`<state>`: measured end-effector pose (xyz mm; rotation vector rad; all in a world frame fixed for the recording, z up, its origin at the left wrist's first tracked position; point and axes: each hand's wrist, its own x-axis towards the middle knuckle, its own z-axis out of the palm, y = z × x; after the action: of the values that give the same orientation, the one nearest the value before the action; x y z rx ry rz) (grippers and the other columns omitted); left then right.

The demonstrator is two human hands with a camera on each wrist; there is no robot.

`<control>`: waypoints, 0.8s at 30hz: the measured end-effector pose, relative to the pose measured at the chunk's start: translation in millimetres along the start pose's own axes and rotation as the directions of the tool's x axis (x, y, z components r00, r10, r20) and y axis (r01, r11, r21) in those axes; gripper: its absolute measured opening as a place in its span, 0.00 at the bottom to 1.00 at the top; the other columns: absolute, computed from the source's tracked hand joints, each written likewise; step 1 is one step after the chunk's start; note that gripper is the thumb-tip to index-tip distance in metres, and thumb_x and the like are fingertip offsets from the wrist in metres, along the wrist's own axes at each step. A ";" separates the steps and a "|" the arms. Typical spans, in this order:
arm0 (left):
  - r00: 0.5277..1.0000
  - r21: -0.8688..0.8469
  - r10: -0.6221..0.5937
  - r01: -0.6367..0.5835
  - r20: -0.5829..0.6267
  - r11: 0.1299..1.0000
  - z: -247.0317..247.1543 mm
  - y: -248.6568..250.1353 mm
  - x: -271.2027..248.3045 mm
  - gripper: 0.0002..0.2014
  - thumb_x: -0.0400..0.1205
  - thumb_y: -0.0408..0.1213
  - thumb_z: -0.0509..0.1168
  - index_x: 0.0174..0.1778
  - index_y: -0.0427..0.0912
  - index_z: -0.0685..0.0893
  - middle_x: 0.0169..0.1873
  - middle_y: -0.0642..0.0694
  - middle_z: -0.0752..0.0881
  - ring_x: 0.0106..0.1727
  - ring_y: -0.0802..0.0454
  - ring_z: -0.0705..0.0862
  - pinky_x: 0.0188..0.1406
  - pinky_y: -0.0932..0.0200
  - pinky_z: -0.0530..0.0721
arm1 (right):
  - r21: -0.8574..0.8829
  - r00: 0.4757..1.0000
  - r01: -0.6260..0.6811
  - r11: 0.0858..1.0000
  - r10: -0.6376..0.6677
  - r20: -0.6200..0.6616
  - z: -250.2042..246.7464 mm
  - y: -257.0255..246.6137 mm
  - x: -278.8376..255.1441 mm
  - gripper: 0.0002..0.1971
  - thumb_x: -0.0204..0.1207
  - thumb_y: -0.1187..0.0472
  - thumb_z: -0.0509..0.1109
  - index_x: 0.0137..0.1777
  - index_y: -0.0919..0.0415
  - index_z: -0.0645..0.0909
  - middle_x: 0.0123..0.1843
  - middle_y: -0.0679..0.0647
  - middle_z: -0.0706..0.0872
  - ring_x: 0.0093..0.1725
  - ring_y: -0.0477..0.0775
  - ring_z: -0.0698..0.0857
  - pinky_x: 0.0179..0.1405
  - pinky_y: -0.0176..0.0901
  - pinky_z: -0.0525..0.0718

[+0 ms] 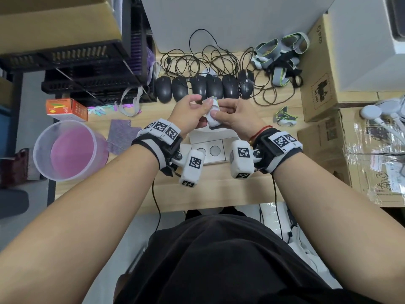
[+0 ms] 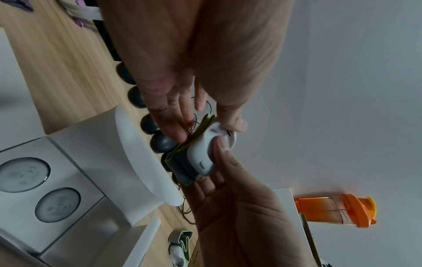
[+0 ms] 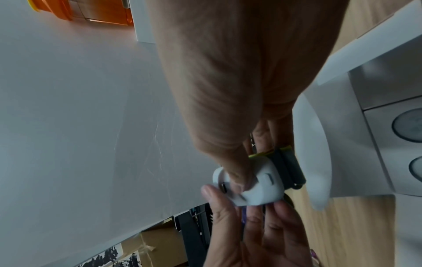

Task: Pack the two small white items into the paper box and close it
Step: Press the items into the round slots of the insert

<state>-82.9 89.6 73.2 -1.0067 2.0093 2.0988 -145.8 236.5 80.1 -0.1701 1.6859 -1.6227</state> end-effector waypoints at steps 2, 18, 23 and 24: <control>0.999 0.062 0.037 -0.039 0.032 0.997 -0.7 -2.3 1.2 0.16 0.84 0.42 0.71 0.62 0.36 0.85 0.45 0.41 0.90 0.41 0.51 0.87 0.39 0.60 0.86 | -0.007 1.000 -0.022 1.000 0.022 -0.015 -1.9 3.1 0.4 0.14 0.78 0.73 0.73 0.63 0.74 0.82 0.43 0.58 0.90 0.38 0.48 0.90 0.42 0.44 0.91; 0.976 0.667 -0.173 0.044 0.129 0.744 2.7 -72.6 9.6 0.13 0.82 0.42 0.66 0.59 0.49 0.90 0.50 0.45 0.92 0.53 0.45 0.89 0.56 0.57 0.84 | -0.708 0.941 -0.207 0.675 0.334 0.043 -35.5 94.7 -3.9 0.09 0.78 0.56 0.74 0.44 0.62 0.81 0.40 0.54 0.81 0.40 0.51 0.78 0.37 0.40 0.72; 0.973 0.781 -0.079 -0.123 0.215 0.612 11.1 -84.2 16.3 0.36 0.81 0.36 0.71 0.84 0.53 0.64 0.67 0.41 0.79 0.64 0.41 0.81 0.60 0.56 0.79 | -0.699 0.958 -0.273 0.661 0.257 -0.130 -51.8 121.5 3.8 0.17 0.80 0.54 0.72 0.34 0.65 0.78 0.33 0.56 0.78 0.34 0.54 0.75 0.35 0.44 0.70; 0.972 0.817 -0.058 -0.157 0.226 0.555 13.1 -86.0 18.6 0.39 0.80 0.37 0.73 0.85 0.51 0.63 0.73 0.38 0.75 0.72 0.38 0.76 0.68 0.51 0.77 | -0.692 0.955 -0.285 0.663 0.256 -0.148 -54.8 123.5 5.9 0.19 0.81 0.54 0.71 0.30 0.61 0.73 0.30 0.54 0.75 0.31 0.53 0.72 0.33 0.44 0.68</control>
<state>-62.1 106.9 -11.6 -0.4772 2.4587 0.8961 -132.7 298.5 -39.5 -0.2488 2.1788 -0.6846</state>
